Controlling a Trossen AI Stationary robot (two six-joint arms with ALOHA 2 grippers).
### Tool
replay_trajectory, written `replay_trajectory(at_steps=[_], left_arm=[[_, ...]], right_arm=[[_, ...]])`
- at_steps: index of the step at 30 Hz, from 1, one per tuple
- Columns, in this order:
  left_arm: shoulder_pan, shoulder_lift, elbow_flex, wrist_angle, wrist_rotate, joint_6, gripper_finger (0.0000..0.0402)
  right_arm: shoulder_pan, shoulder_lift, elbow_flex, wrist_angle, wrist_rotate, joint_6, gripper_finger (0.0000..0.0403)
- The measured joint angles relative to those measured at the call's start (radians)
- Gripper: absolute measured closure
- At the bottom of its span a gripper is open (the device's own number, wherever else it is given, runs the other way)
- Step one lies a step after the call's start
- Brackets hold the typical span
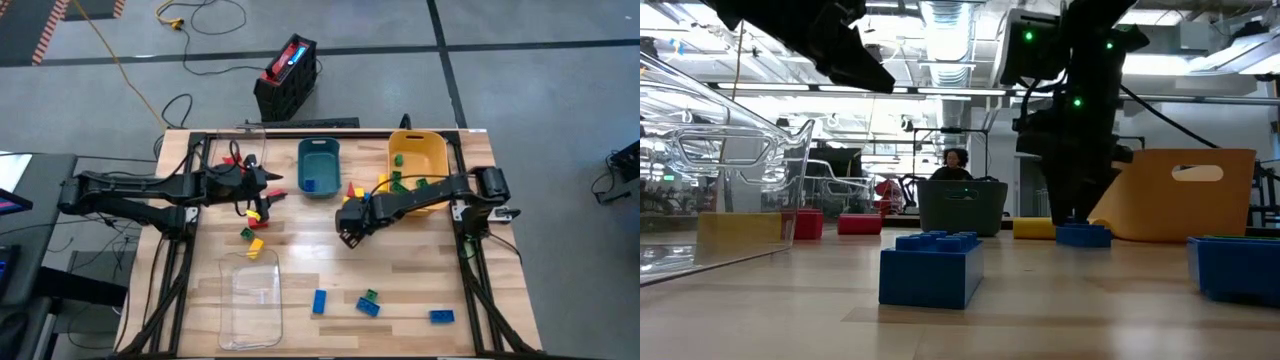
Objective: Sort blocks
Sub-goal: Put the blue game piece into the blue bin
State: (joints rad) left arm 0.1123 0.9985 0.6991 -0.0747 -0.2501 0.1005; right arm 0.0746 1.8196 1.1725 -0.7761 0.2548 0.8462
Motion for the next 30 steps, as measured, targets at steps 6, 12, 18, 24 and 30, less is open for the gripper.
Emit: replay_trajectory(at_steps=[6, 12, 18, 24, 30], left_arm=[[0.000, 0.000, 0.000, -0.004, 0.000, 0.000, 0.0169], [0.000, 0.000, 0.000, -0.004, 0.000, 0.000, 0.0169], [0.000, 0.000, 0.010, -0.016, 0.000, -0.001, 0.0169], [0.000, -0.001, 0.011, -0.027, 0.001, -0.005, 0.0169], [0.000, 0.000, 0.011, -0.027, 0.001, -0.012, 0.0169]], right_arm=[[0.014, 0.000, 0.000, -0.003, 0.006, 0.030, 0.0143], [0.022, 0.000, 0.000, -0.075, 0.043, 0.092, 0.0143], [0.029, 0.000, 0.000, -0.057, 0.045, 0.114, 0.0143], [0.030, 0.023, -0.027, -0.025, 0.043, 0.115, 0.0143], [0.030, 0.059, -0.033, 0.011, 0.041, 0.092, 0.0145]])
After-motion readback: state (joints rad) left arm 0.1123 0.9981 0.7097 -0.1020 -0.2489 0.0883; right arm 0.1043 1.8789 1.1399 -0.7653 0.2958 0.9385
